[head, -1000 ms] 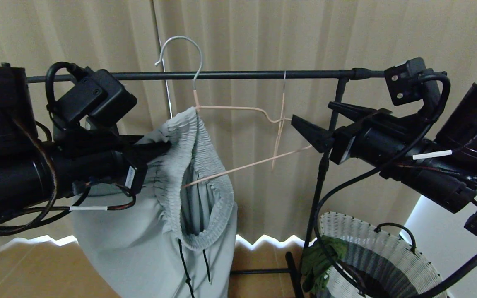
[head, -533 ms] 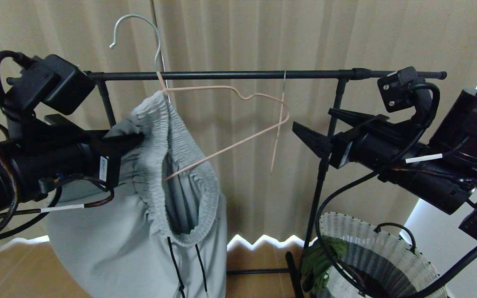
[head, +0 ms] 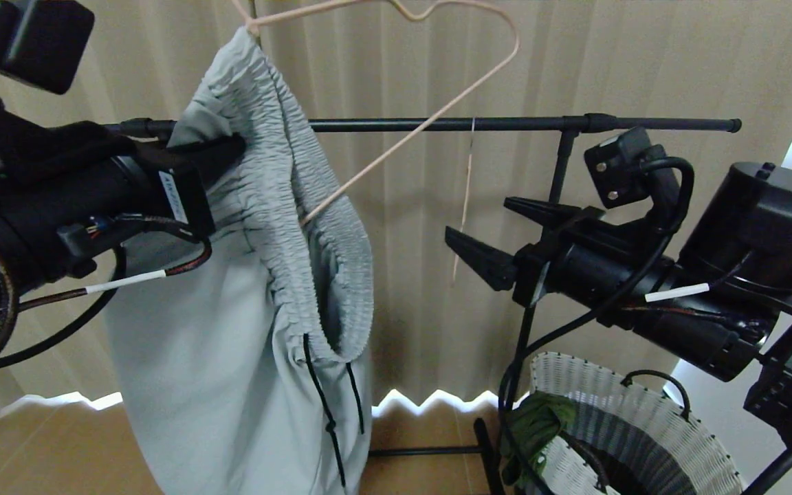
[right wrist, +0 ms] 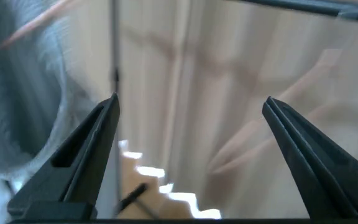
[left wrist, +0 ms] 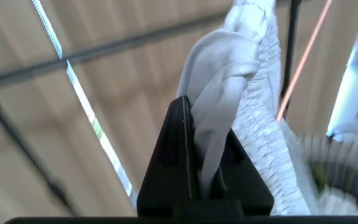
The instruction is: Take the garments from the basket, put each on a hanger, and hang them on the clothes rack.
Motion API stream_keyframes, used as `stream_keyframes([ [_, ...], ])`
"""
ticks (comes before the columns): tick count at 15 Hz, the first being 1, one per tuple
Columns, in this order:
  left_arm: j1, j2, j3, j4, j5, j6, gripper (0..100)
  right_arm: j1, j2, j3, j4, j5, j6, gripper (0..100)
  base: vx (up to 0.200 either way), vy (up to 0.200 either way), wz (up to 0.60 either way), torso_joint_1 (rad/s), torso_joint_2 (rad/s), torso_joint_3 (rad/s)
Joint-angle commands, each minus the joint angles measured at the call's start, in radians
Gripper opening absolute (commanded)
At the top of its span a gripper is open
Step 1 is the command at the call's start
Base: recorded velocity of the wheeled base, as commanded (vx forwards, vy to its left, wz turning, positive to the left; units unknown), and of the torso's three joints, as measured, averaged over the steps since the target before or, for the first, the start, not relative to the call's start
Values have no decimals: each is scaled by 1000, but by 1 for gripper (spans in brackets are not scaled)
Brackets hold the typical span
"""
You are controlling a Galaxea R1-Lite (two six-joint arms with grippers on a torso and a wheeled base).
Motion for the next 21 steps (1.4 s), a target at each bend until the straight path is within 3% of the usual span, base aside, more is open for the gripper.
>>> stream_keyframes([
  [1,-23,37,-18,-4,1,2,0,57,30,-16,0,1,0,100,0,0,0,0,0,0],
  [8,-66,89,-73,-7,1,7,0,111,43,-18,26,1,1,100,0,0,0,0,0,0],
  [15,-104,66,-76,-7,-1,18,0,84,110,-11,28,-7,3,100,0,0,0,0,0,0],
  [16,-103,58,-72,-7,-1,19,0,76,105,-1,26,-9,3,0,0,0,0,0,0,0],
  [21,-95,42,-40,-4,1,59,0,10,49,30,23,-10,1,0,0,0,0,0,0,0],
])
